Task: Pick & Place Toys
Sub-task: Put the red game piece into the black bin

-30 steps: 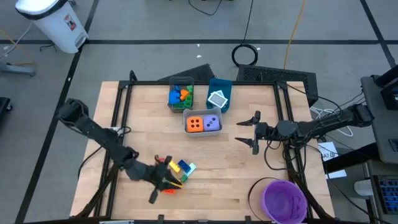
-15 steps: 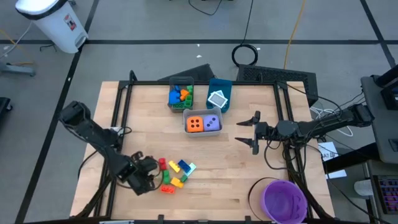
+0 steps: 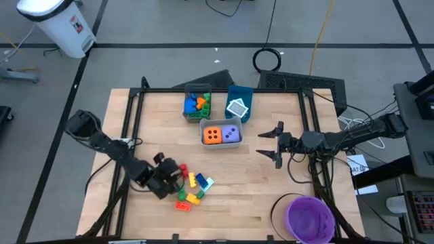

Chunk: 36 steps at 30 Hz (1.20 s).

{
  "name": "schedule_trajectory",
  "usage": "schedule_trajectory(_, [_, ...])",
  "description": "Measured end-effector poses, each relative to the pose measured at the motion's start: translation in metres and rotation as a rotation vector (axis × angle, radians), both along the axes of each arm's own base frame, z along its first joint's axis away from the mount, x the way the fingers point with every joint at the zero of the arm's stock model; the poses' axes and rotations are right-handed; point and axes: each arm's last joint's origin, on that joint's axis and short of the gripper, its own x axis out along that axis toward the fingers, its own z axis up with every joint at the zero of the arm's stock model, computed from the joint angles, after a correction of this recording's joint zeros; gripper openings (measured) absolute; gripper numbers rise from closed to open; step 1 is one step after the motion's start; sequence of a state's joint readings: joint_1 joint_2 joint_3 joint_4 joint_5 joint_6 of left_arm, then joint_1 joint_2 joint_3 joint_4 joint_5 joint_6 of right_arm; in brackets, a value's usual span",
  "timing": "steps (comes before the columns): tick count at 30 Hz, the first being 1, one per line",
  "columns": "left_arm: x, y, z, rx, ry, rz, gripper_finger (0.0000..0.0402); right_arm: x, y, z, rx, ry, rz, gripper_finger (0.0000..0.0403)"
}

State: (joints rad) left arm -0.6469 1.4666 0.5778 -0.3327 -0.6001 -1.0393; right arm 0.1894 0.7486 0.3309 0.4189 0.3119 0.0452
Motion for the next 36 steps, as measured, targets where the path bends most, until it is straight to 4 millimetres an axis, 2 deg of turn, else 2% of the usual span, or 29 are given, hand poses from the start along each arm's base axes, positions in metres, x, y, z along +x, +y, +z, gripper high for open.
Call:
schedule_trajectory(4, [0.015,0.016,0.003,0.113,-0.057,0.012,0.0162,0.000,0.000,-0.001,-0.001,0.006,0.000,0.0279])
schedule_trajectory(7, [0.027,0.025,0.006,0.159,-0.073,-0.029,0.0174,0.000,0.000,-0.001,-0.001,0.005,0.000,0.0279])
schedule_trajectory(16, [0.054,0.046,0.016,-0.184,-0.094,-0.045,0.0278,0.000,0.000,0.000,-0.004,0.005,0.000,0.0279])
schedule_trajectory(20, [0.056,0.044,0.018,-0.212,-0.087,-0.087,0.0301,0.000,0.000,-0.001,-0.004,0.006,0.001,0.0279])
schedule_trajectory(24, [0.055,0.041,0.009,-0.135,-0.046,-0.094,0.0298,0.000,0.000,-0.001,-0.005,0.006,0.001,0.0279])
schedule_trajectory(28, [0.061,0.046,-0.006,-0.113,-0.006,-0.071,0.0278,0.000,0.000,0.000,-0.005,0.006,0.001,0.0279])
schedule_trajectory(30, [0.063,0.049,-0.016,-0.102,0.029,-0.076,0.0262,0.000,0.000,0.000,-0.005,0.006,0.001,0.0279])
schedule_trajectory(36, [0.068,0.054,-0.026,-0.076,0.049,-0.075,0.0199,0.000,0.000,-0.001,-0.005,0.006,0.001,0.0279])
